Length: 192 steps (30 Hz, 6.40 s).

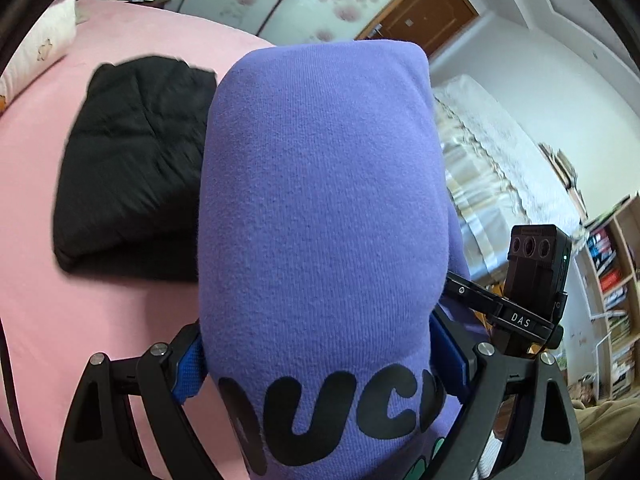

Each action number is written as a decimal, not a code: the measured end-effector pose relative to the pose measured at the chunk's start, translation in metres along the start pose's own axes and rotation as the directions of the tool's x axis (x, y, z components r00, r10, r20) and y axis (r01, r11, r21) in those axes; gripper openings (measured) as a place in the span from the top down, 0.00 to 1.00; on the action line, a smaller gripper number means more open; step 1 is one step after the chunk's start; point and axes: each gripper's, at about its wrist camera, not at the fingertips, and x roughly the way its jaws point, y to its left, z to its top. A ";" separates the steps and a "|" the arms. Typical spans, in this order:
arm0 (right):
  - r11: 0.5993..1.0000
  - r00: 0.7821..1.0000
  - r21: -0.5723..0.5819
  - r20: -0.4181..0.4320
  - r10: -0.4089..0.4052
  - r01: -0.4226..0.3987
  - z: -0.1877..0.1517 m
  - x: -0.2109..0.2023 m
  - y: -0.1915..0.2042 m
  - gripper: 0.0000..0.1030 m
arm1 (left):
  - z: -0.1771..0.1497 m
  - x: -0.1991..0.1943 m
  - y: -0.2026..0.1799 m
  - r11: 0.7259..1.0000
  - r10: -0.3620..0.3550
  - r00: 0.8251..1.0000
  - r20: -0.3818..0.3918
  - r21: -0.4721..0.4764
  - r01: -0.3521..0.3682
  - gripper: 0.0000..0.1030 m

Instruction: Fold large clothes

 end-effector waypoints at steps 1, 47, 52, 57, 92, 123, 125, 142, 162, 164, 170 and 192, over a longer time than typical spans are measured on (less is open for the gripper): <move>1.000 1.000 -0.001 -0.003 -0.002 0.002 0.010 0.004 0.008 0.63 | 0.011 -0.006 0.004 1.000 0.002 1.000 -0.001 -0.007 -0.002 0.12; 0.965 0.988 0.211 -0.060 -0.145 0.155 0.106 0.296 -0.019 0.60 | 0.131 0.016 0.169 0.995 0.019 0.999 -0.046 -0.096 -0.024 0.00; 0.954 0.987 0.256 -0.069 -0.142 0.155 0.093 0.294 -0.034 0.57 | 0.126 0.024 0.142 0.996 0.030 0.997 -0.066 -0.083 -0.036 0.00; 0.944 0.987 0.289 -0.074 -0.143 0.159 0.089 0.294 -0.040 0.54 | 0.125 0.025 0.111 0.995 0.072 0.995 -0.069 -0.064 -0.076 0.00; 0.941 0.940 0.042 -0.065 -0.334 0.337 0.037 0.169 0.038 0.34 | 0.017 -0.082 -0.129 0.921 0.385 0.906 0.176 -0.018 -0.388 0.00; 0.920 0.912 0.085 0.130 -0.390 0.382 -0.096 -0.077 -0.028 0.34 | -0.146 -0.031 -0.318 0.884 0.452 0.844 0.289 -0.015 -0.468 0.00; 0.916 0.905 0.087 0.146 -0.400 0.391 -0.108 -0.093 -0.023 0.34 | -0.156 -0.039 -0.331 0.879 0.453 0.836 0.310 0.001 -0.477 0.00; 0.872 0.841 0.087 0.233 -0.488 0.481 -0.213 -0.223 0.065 0.34 | -0.307 -0.140 -0.445 0.832 0.463 0.804 0.374 0.130 -0.540 0.00; 0.840 0.807 0.003 0.275 -0.523 0.543 -0.273 -0.251 0.111 0.34 | -0.369 -0.174 -0.454 0.828 0.473 0.787 0.396 0.104 -0.551 0.00; 0.841 0.808 -0.003 0.277 -0.519 0.541 -0.276 -0.251 0.113 0.34 | -0.370 -0.174 -0.453 0.828 0.475 0.785 0.397 0.100 -0.551 0.00; 0.838 0.806 -0.017 0.286 -0.518 0.545 -0.280 -0.251 0.118 0.34 | -0.376 -0.172 -0.453 0.805 0.500 0.771 0.395 0.116 -0.581 0.00; 0.828 0.799 -0.022 0.275 -0.534 0.561 -0.293 -0.243 0.116 0.34 | -0.391 -0.167 -0.452 0.771 0.554 0.743 0.377 0.104 -0.628 0.01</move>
